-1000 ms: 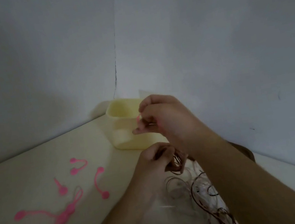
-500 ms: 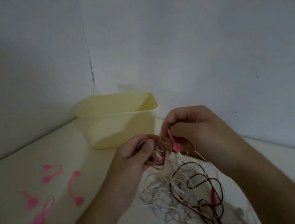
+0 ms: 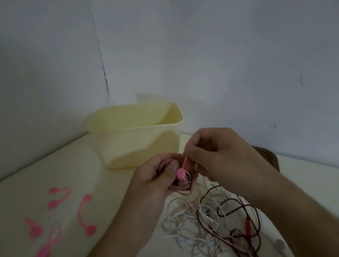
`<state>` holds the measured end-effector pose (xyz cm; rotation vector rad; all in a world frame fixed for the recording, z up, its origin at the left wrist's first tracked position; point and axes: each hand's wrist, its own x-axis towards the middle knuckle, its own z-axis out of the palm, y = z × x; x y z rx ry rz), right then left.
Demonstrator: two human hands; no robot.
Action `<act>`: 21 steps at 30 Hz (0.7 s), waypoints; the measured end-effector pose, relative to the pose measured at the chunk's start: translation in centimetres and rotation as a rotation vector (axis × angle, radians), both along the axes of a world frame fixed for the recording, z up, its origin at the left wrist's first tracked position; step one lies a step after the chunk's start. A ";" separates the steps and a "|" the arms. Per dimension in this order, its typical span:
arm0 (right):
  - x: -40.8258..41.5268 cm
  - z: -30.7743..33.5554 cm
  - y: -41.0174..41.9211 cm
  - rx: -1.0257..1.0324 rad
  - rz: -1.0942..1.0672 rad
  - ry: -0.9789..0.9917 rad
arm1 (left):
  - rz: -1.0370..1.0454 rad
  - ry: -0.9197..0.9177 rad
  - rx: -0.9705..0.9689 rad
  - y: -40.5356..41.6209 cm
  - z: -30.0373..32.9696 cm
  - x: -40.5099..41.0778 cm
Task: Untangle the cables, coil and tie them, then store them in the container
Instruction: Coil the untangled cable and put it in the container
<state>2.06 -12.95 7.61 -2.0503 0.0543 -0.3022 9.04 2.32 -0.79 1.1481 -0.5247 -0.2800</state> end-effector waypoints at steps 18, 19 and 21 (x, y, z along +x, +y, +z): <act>-0.2 -1.4 0.4 -0.252 -0.030 -0.080 | 0.036 0.054 0.013 0.0 0.1 0.0; -0.1 -1.4 0.4 -0.271 -0.034 -0.085 | 0.042 0.051 0.015 0.1 0.1 0.0; 0.0 -1.5 0.4 -0.320 -0.051 -0.103 | 0.057 0.047 0.023 0.1 0.1 0.0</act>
